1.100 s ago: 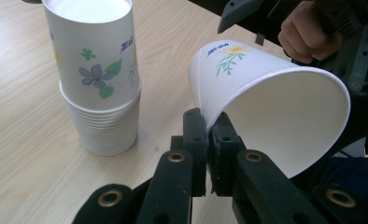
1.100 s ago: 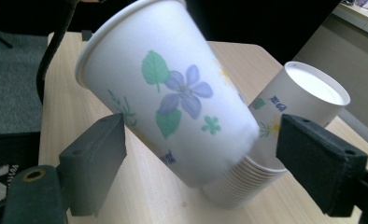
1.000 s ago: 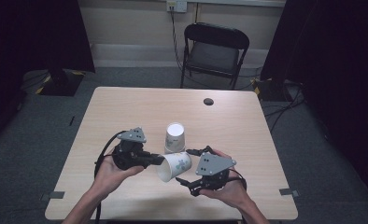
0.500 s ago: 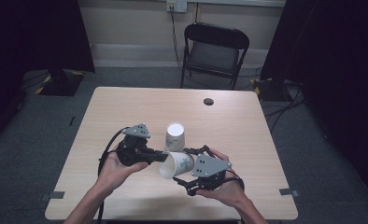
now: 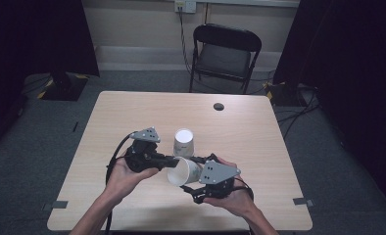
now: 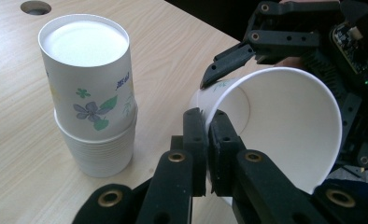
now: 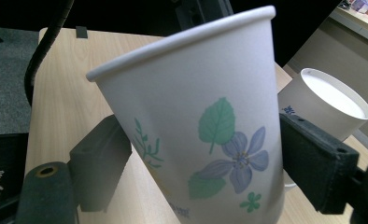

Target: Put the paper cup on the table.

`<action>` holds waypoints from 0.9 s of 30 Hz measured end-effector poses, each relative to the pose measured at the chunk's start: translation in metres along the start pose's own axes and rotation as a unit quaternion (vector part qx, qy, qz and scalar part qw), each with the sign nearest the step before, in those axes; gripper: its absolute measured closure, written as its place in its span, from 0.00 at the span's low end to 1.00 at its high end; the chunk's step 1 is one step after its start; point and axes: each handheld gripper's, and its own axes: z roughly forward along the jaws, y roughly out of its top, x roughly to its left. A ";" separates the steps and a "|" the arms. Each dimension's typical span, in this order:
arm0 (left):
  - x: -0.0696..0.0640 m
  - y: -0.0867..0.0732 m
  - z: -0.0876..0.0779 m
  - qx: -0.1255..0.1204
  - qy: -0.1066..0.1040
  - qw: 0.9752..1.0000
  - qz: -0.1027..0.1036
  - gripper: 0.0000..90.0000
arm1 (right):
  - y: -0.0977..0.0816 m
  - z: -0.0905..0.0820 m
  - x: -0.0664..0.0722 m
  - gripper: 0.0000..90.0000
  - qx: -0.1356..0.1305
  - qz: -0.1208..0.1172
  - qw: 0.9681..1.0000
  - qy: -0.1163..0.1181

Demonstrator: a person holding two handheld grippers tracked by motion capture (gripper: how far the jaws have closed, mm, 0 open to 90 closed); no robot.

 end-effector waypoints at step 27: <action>-0.001 -0.002 -0.003 -0.035 0.015 0.999 -0.003 0.77 | -0.004 -0.002 -0.008 0.29 -0.026 0.031 0.999 0.004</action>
